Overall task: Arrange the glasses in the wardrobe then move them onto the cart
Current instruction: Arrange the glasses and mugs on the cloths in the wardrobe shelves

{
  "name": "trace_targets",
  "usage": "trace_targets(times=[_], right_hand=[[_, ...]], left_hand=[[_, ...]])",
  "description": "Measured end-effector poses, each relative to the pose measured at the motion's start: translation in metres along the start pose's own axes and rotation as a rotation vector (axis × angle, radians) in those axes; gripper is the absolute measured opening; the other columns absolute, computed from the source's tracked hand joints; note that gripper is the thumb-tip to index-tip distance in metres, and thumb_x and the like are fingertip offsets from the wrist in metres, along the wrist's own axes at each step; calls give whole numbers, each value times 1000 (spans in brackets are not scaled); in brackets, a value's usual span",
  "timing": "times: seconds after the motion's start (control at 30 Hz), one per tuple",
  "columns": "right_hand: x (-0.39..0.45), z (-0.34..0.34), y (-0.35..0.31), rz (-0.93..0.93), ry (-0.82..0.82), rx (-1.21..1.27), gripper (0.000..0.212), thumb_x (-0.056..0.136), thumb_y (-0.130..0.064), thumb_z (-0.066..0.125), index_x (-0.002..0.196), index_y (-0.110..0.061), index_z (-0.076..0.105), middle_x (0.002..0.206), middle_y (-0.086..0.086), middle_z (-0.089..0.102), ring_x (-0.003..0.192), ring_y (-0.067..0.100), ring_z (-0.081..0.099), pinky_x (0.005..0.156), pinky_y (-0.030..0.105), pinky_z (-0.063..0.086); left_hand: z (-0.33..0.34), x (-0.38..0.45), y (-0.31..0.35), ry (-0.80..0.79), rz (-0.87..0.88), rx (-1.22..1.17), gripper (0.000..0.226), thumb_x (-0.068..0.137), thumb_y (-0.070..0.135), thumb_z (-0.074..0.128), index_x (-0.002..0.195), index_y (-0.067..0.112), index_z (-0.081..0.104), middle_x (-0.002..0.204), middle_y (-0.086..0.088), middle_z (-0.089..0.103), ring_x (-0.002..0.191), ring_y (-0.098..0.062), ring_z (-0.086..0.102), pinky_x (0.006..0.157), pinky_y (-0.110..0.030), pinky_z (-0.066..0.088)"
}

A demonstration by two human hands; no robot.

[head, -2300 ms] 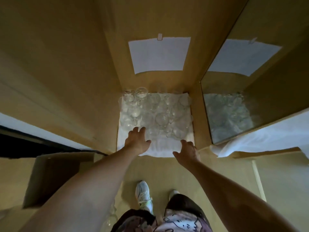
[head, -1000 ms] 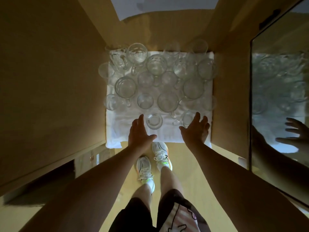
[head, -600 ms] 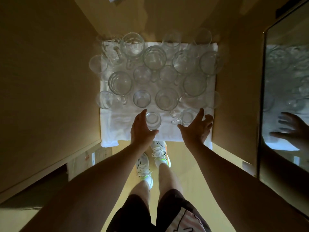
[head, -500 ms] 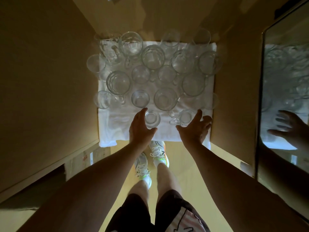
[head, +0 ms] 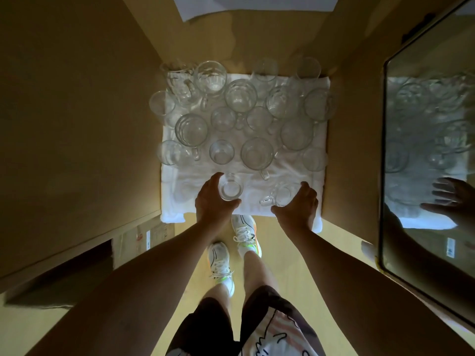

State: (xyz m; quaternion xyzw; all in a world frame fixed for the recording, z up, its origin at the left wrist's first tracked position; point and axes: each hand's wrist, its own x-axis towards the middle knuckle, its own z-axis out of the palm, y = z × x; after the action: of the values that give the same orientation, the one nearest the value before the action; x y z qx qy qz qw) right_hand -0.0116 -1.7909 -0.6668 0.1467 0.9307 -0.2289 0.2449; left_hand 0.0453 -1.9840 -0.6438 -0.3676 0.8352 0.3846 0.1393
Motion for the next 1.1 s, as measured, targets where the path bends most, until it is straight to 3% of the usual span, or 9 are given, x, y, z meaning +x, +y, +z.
trace_targets(times=[0.3,0.6,0.8,0.87,0.93,0.97,1.03,1.1], right_hand=[[-41,-32,-24,-116,-20,22,107,60,-25,91,149,-12,32,144,13,43,133,33,40,106,36,38],[-105,-94,-59,-283,78,80,111,58,-31,95,151,-14,35,146,11,47,135,29,44,109,34,38],[-154,-150,-90,-381,181,92,114,62,-39,93,154,-19,29,153,7,41,140,27,38,111,39,39],[-174,-172,-101,-414,234,99,114,60,-42,93,153,-19,32,150,7,44,138,28,42,109,39,41],[-196,-196,-112,-470,282,145,111,57,-42,93,150,-20,36,143,7,50,134,29,46,106,40,45],[-203,-205,-117,-494,296,175,110,56,-41,93,148,-20,38,140,7,52,131,30,48,105,40,46],[-226,-230,-126,-554,342,232,110,54,-42,92,146,-20,37,137,8,54,128,31,50,104,40,47],[-249,-256,-137,-590,381,280,112,54,-43,90,147,-21,33,137,7,53,126,30,51,102,41,49]], left_hand=[[-38,-33,17,23,91,33,85,67,41,90,140,28,49,134,5,62,125,-20,56,100,-38,47],[-104,-80,47,112,271,-74,83,63,40,92,136,29,54,127,2,64,119,-20,58,89,-22,40],[-171,-116,90,144,352,-227,83,63,31,95,136,20,57,136,1,60,127,-20,56,108,-35,45],[-194,-133,104,175,389,-243,81,62,33,95,134,26,57,129,5,63,119,-16,58,100,-26,49],[-218,-151,118,224,456,-282,74,60,33,94,125,29,59,108,12,66,101,-12,62,77,-5,44],[-227,-157,125,253,480,-285,72,58,34,94,122,30,60,99,13,65,94,-12,63,67,-3,40],[-251,-180,142,313,547,-298,71,57,37,90,121,26,60,93,9,64,90,-18,64,65,-15,43],[-271,-201,158,342,582,-325,74,55,44,84,121,24,59,102,6,64,93,-21,64,70,-25,45]])
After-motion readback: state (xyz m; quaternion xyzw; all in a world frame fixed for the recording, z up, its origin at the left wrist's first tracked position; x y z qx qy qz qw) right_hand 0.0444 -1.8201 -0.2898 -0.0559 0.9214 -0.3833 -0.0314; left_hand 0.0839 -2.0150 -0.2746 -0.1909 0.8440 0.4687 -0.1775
